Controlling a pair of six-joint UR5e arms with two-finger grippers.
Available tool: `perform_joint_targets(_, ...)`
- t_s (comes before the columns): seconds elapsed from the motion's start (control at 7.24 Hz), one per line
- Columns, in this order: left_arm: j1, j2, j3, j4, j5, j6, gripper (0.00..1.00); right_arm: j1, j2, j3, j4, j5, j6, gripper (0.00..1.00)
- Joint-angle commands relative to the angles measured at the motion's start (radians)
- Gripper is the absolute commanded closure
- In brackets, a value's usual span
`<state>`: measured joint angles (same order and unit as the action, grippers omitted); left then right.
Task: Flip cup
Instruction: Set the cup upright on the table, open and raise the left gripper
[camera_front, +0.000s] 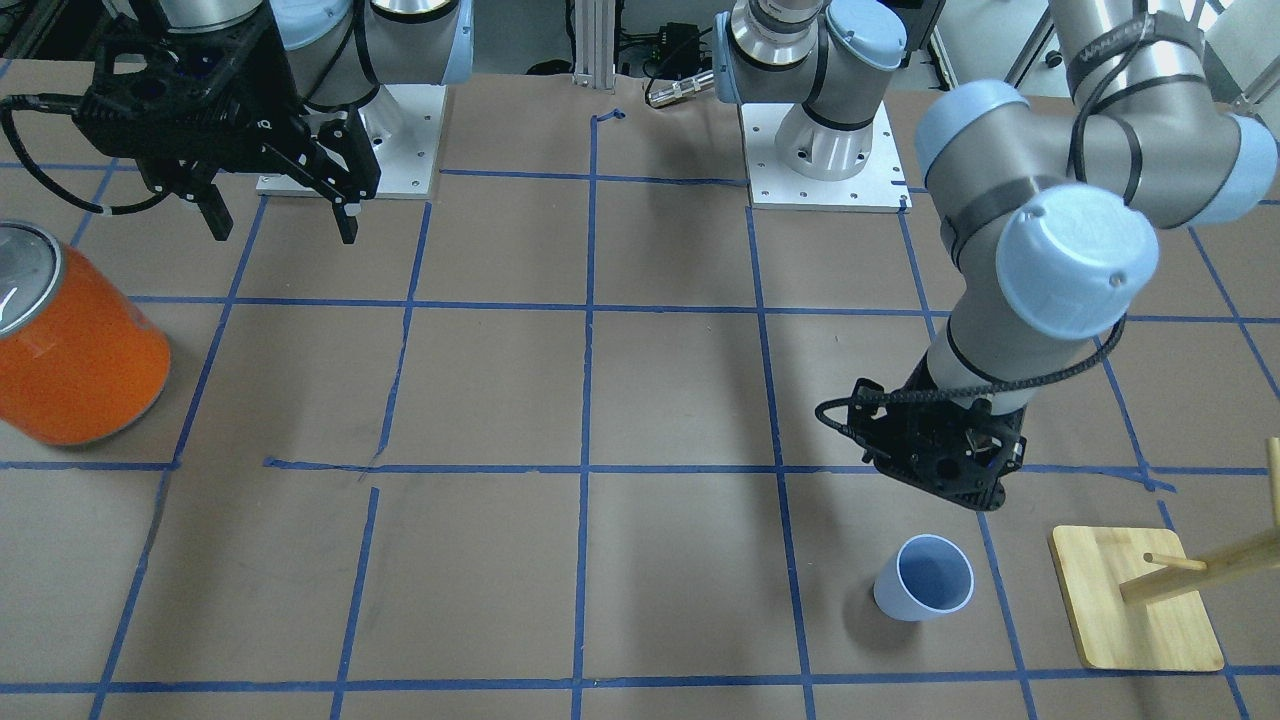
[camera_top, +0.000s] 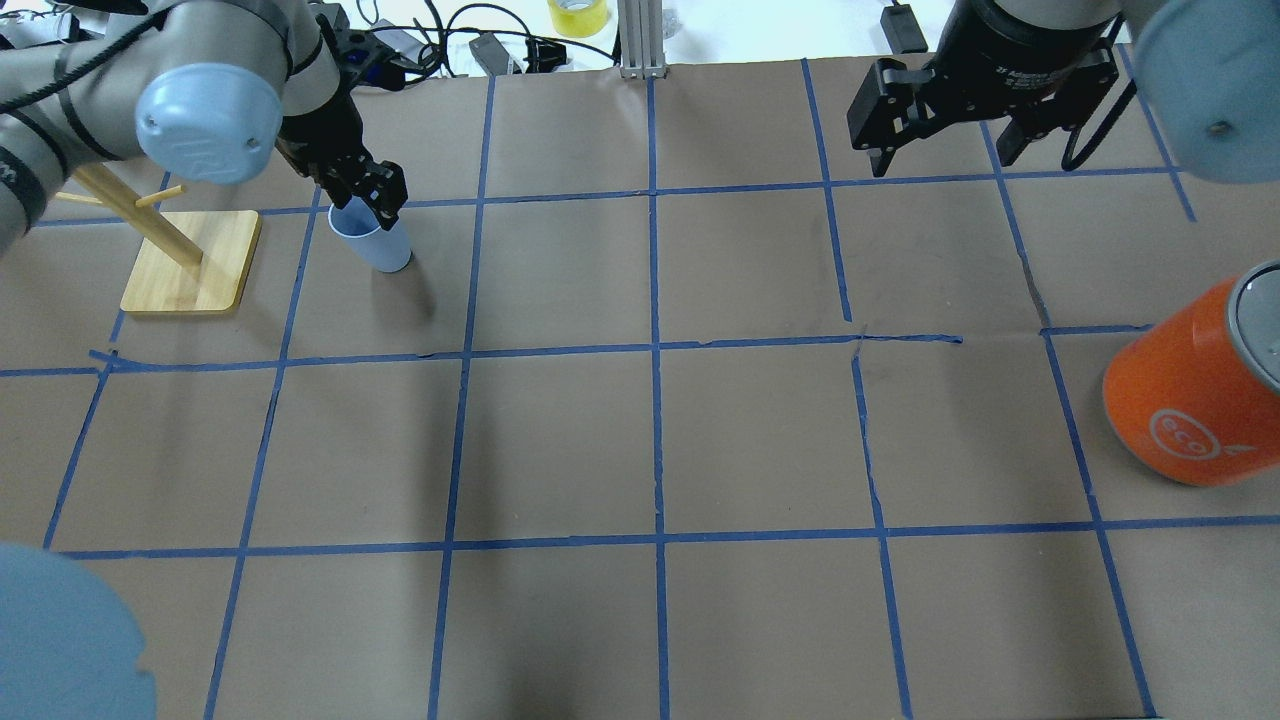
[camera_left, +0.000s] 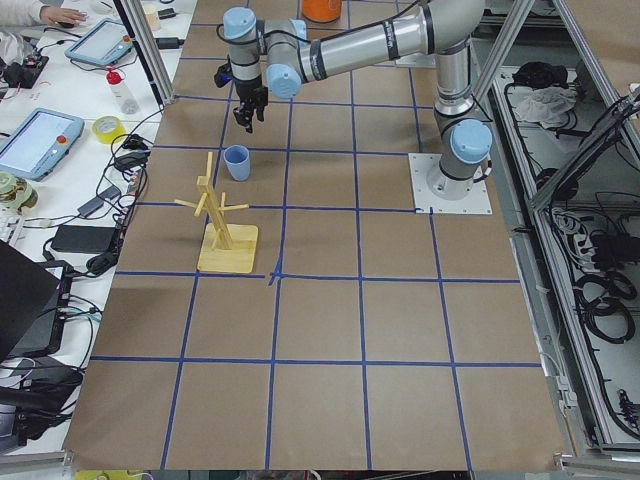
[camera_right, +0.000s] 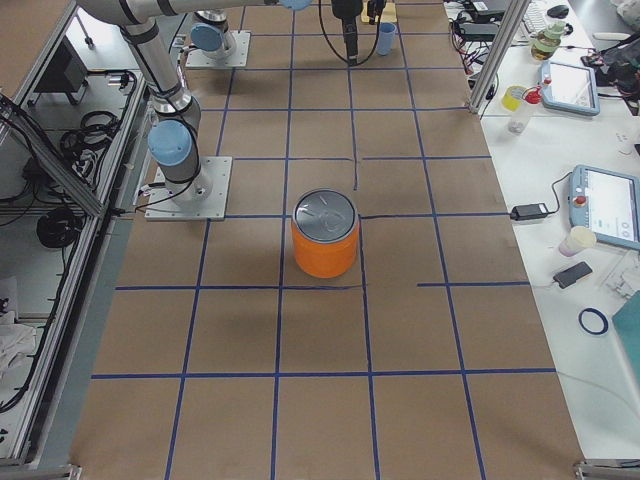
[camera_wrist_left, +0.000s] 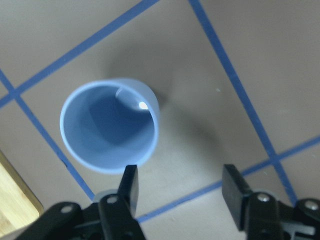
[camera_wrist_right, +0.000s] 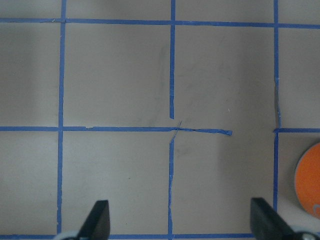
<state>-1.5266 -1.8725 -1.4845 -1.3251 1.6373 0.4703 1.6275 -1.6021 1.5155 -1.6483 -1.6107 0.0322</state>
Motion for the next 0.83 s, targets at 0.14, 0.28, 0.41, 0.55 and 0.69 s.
perform_joint_targets(0.14,-0.067,0.209,0.009,-0.185,-0.004,-0.338,0.20,0.000,-0.001,0.000,-0.001,0.000,0.000,0.00)
perform_joint_targets(0.28,-0.070,0.252,0.007,-0.219,-0.004,-0.428,0.09,0.002,-0.001,0.000,0.001,0.000,0.000,0.00)
perform_joint_targets(0.41,-0.070,0.278,-0.003,-0.220,-0.004,-0.461,0.08,0.002,-0.001,0.000,0.001,0.000,-0.002,0.00)
perform_joint_targets(0.55,-0.070,0.297,-0.010,-0.220,-0.007,-0.463,0.08,0.002,-0.001,0.000,0.001,0.000,-0.002,0.00)
perform_joint_targets(0.69,-0.070,0.306,-0.010,-0.220,-0.005,-0.495,0.08,0.002,-0.001,0.000,0.001,0.000,0.000,0.00)
